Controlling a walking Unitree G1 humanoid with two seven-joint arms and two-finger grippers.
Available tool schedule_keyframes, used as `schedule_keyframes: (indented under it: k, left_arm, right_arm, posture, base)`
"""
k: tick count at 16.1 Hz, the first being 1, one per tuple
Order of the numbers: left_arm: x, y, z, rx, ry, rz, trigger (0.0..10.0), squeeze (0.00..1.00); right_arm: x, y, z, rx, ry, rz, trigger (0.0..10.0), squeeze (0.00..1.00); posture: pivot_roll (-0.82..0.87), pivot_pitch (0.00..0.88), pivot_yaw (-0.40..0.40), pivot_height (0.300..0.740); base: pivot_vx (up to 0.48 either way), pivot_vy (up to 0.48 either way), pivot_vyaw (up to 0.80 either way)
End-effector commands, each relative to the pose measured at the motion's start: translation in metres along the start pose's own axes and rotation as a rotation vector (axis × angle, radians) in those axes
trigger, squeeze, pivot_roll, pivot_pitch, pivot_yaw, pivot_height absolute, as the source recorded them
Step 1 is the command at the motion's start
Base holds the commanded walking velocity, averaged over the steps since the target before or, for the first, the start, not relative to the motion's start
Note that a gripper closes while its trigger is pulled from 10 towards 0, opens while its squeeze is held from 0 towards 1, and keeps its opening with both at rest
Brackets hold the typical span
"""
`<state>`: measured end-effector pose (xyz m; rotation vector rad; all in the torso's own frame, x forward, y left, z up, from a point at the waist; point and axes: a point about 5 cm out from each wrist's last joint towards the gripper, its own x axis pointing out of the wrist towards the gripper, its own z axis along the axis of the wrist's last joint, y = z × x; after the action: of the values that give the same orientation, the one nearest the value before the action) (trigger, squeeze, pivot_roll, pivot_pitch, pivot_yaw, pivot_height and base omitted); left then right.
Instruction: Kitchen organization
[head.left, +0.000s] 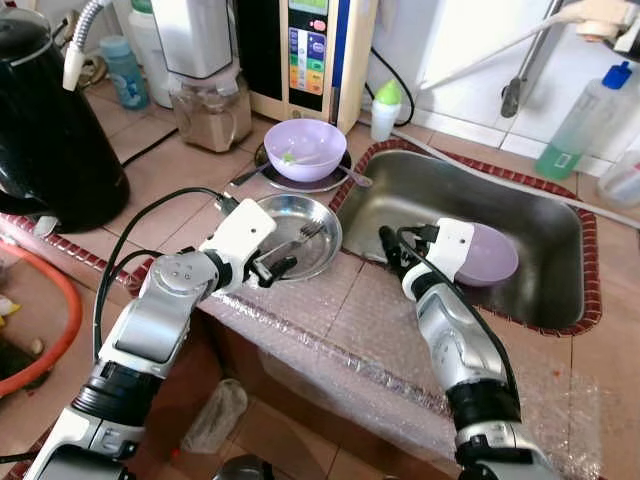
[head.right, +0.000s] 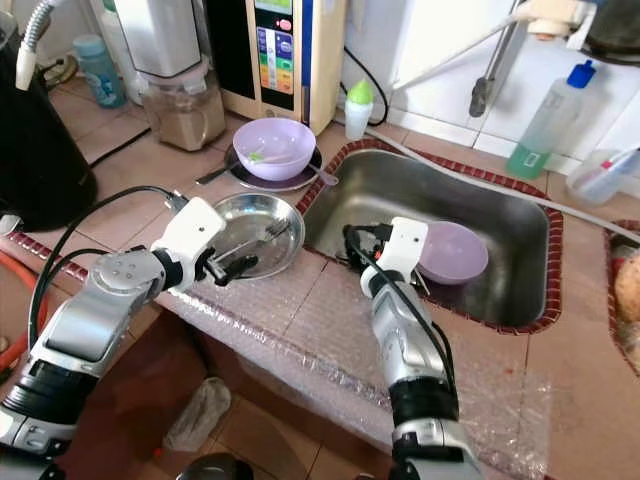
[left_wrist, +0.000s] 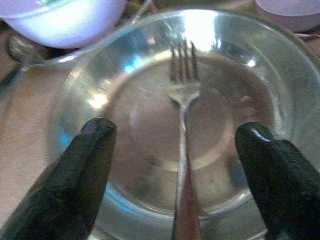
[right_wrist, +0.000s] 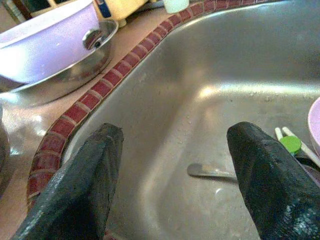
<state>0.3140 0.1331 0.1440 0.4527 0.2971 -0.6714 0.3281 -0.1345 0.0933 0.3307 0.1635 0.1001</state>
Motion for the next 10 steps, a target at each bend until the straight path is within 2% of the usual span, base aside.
schedule_keyframes:
  k: [1, 4, 5, 10]
  left_arm:
    - [0.0, 0.002, -0.002, 0.003, 0.032, -0.016, 0.0, 0.0]
    - [0.001, 0.004, -0.003, 0.012, 0.066, -0.037, 0.0, 0.0]
    - [0.0, 0.007, -0.003, 0.008, 0.073, -0.033, 0.0, 0.0]
    - [0.0, 0.006, -0.004, -0.01, 0.077, -0.033, 0.0, 0.0]
  right_arm:
    - [-0.002, 0.0, -0.003, 0.008, 0.025, -0.003, 10.0, 1.0]
    - [-0.001, 0.002, 0.002, 0.006, 0.027, 0.019, 10.0, 1.0]
    - [-0.001, 0.004, 0.004, 0.01, 0.026, 0.037, 10.0, 0.0]
    - [-0.003, 0.015, 0.002, -0.026, 0.053, 0.119, 10.0, 0.0]
  posture:
    - [0.07, 0.013, 0.012, 0.74]
    - [0.07, 0.009, 0.014, 0.74]
    - [0.07, 0.004, 0.012, 0.74]
    - [0.08, 0.005, 0.01, 0.74]
  base:
    - [0.0, 0.0, 0.0]
    - [0.0, 0.0, 0.0]
    - [0.0, 0.0, 0.0]
    - [0.0, 0.0, 0.0]
